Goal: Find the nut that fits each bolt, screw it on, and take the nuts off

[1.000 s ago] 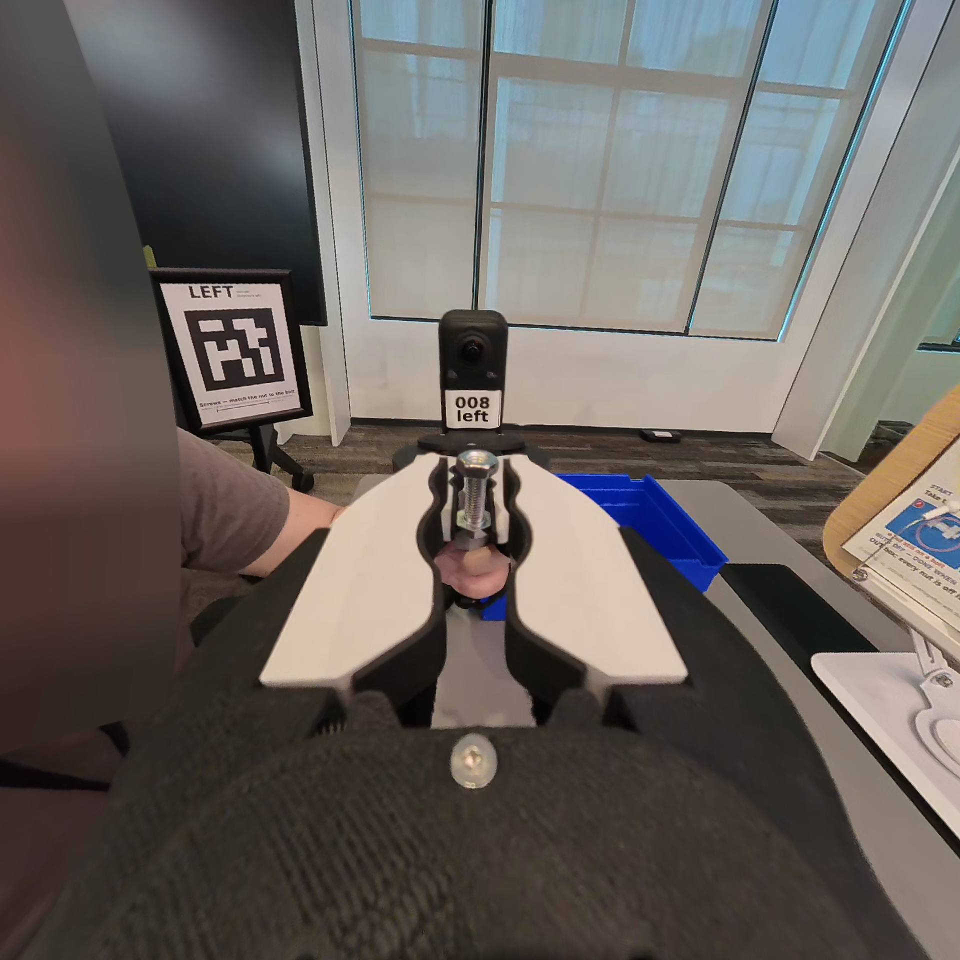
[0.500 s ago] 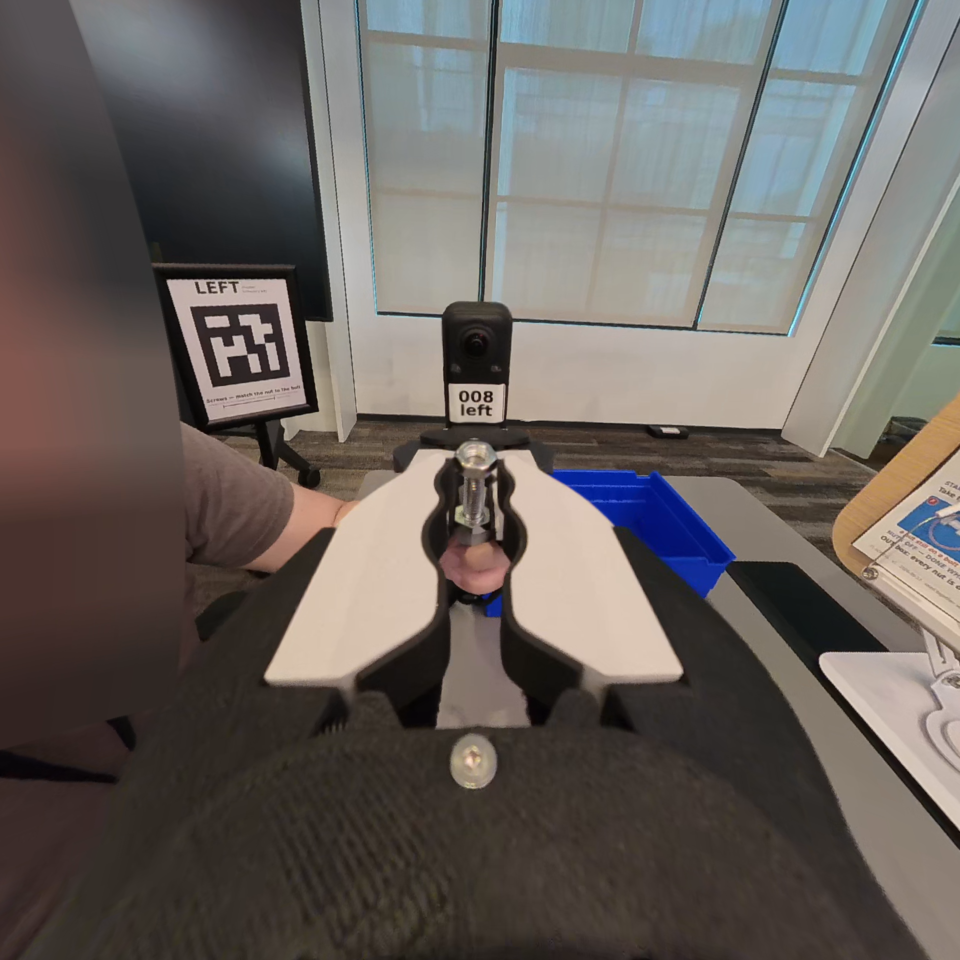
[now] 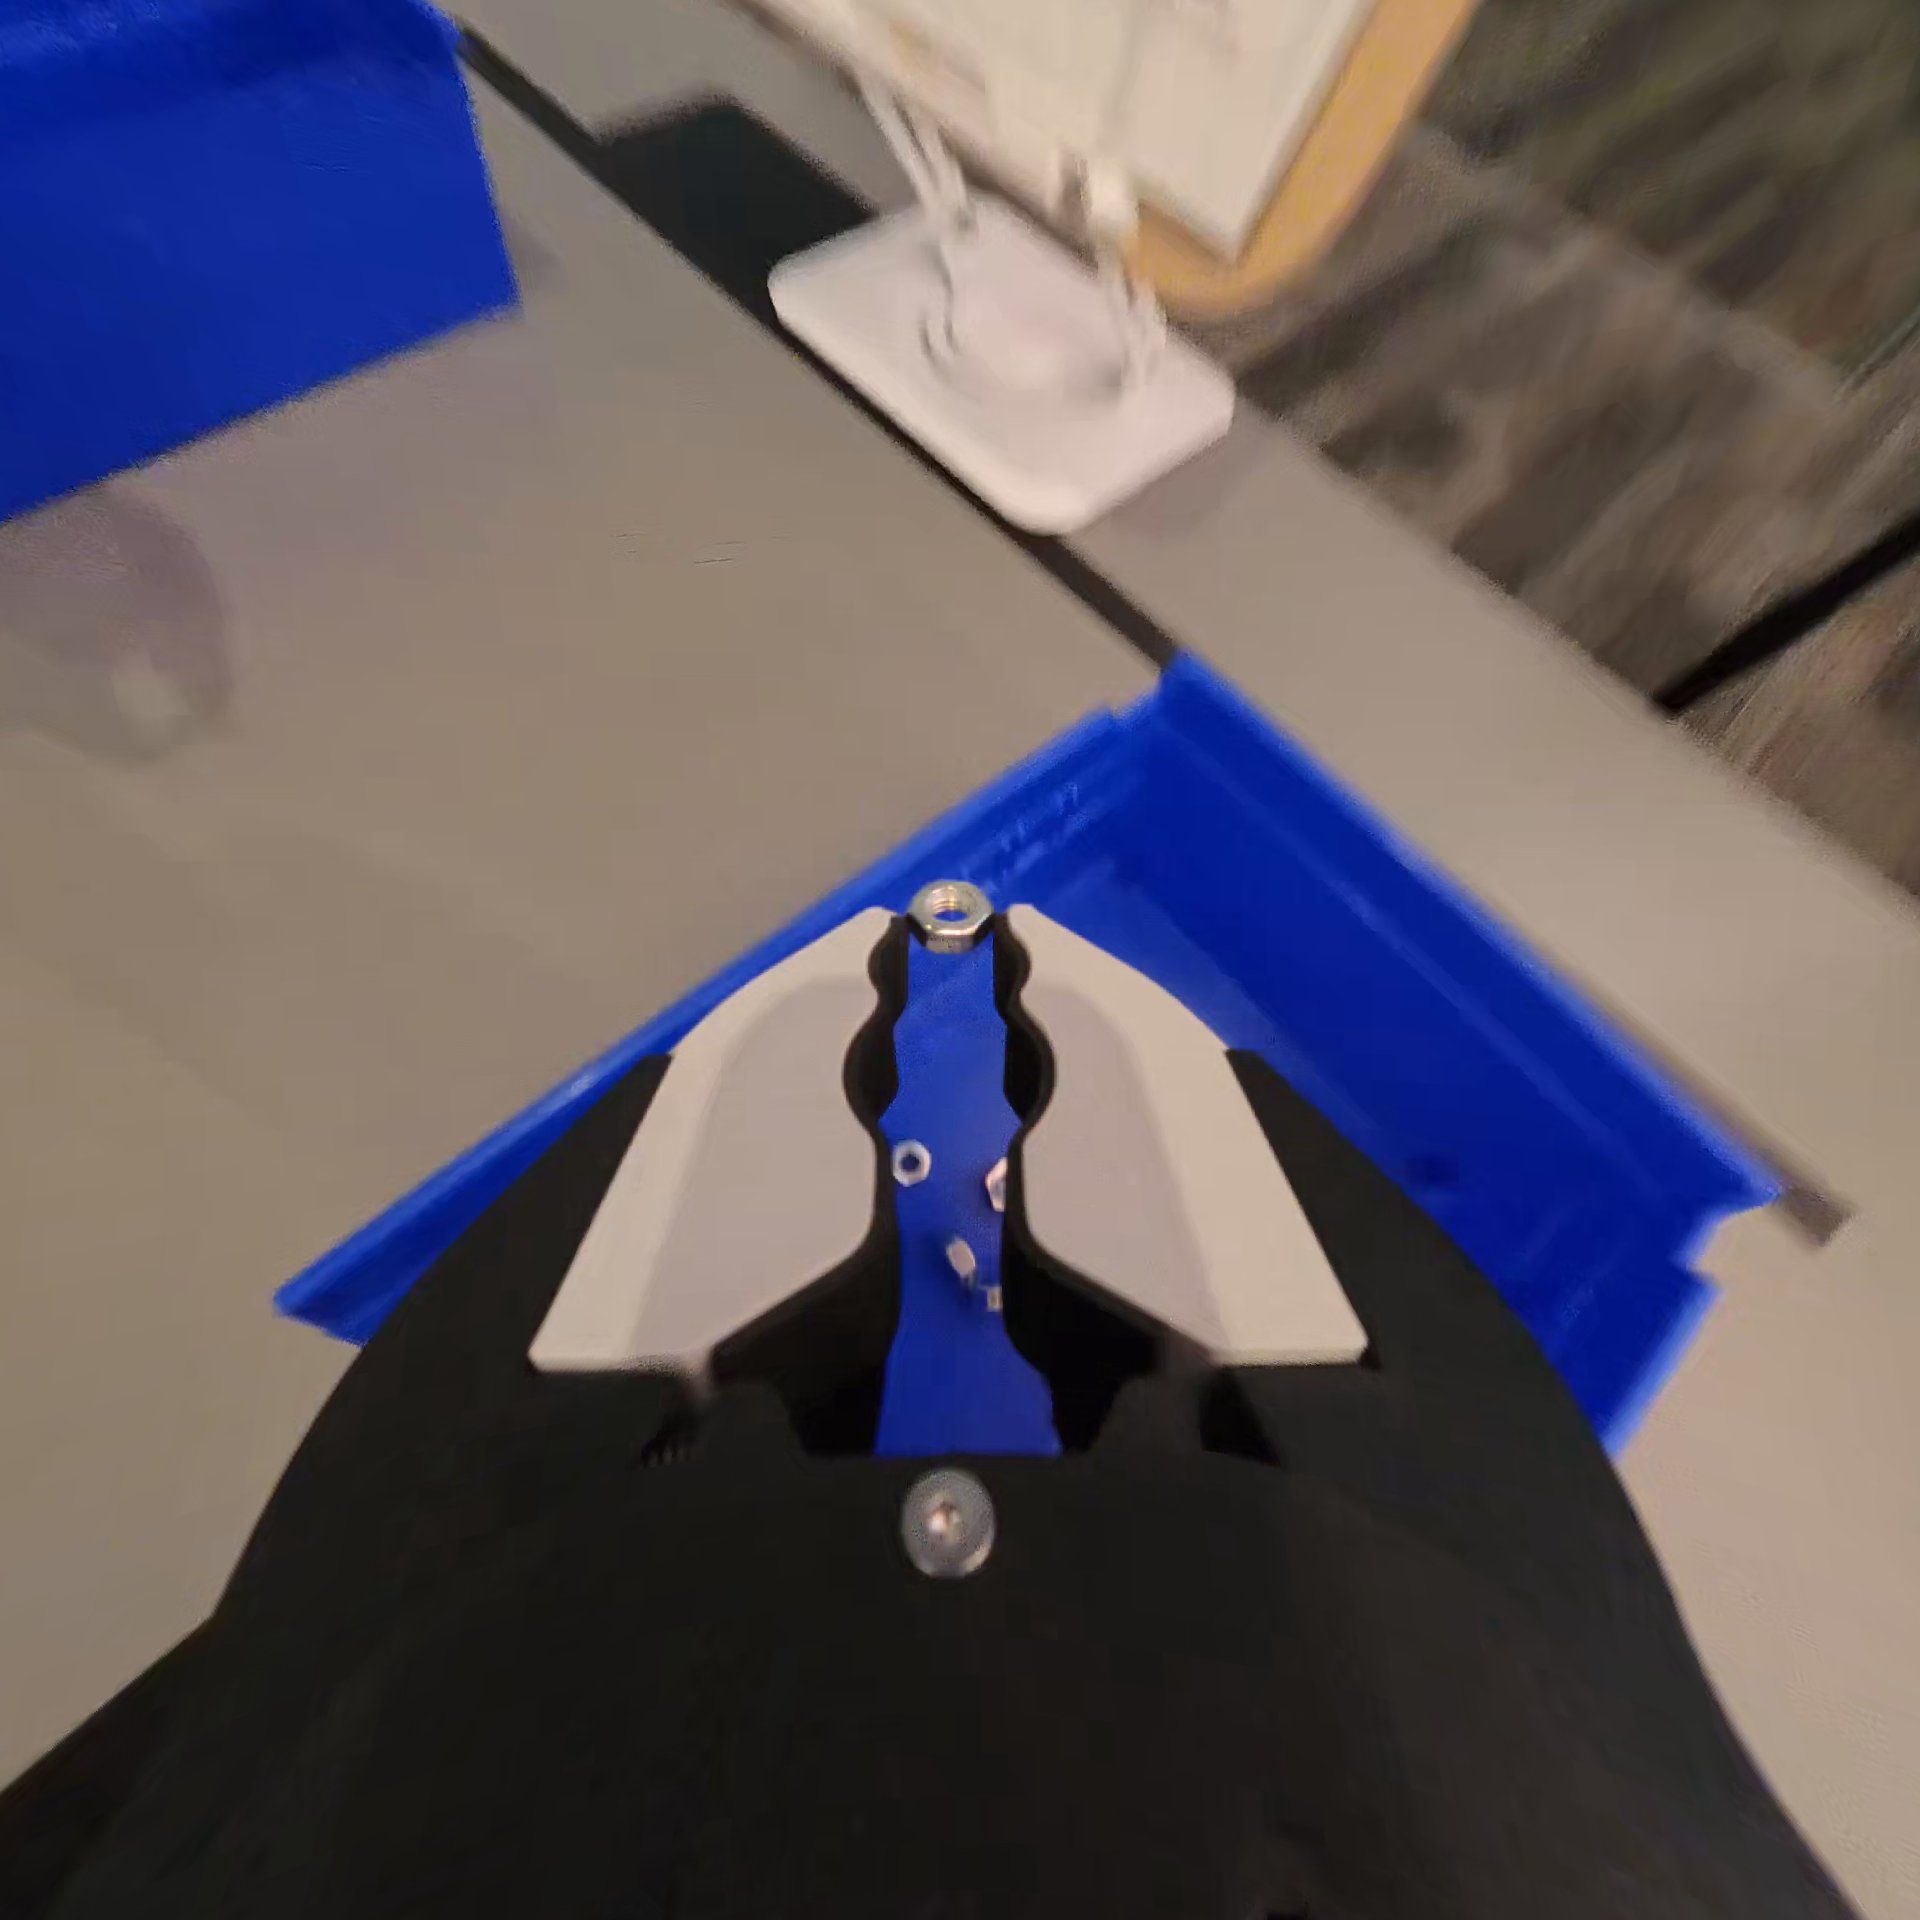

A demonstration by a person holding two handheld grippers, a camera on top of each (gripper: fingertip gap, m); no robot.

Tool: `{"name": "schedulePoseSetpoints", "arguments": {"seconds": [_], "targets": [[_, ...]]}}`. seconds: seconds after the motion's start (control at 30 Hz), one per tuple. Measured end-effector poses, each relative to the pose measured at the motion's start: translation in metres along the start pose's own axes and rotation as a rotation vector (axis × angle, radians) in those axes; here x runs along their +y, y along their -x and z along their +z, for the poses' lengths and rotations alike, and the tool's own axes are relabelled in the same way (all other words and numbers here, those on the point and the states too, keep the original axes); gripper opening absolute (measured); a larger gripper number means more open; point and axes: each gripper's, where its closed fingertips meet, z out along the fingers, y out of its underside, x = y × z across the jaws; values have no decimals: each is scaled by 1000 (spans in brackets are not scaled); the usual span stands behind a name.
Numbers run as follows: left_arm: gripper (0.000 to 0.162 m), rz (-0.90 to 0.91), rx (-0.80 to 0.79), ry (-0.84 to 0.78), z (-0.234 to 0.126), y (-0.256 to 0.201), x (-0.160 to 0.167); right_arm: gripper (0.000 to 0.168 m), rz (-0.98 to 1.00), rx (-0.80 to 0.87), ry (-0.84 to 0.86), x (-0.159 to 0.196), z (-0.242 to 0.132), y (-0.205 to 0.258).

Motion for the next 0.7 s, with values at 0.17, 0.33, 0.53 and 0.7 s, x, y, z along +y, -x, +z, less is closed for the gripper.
{"name": "schedulePoseSetpoints", "arguments": {"seconds": [0.17,0.33,0.53,0.7], "targets": [[14,13,-4,0,-3,0,-4,17,159,37,308,79,58,-31],[14,14,-2,7,-4,1,-2,17,178,31,512,113,79,-24],[14,13,-3,11,-3,0,2,25,154,25,619,132,83,-21],[14,18,-11,23,0,2,9,29,168,65,482,99,59,-29]]}}
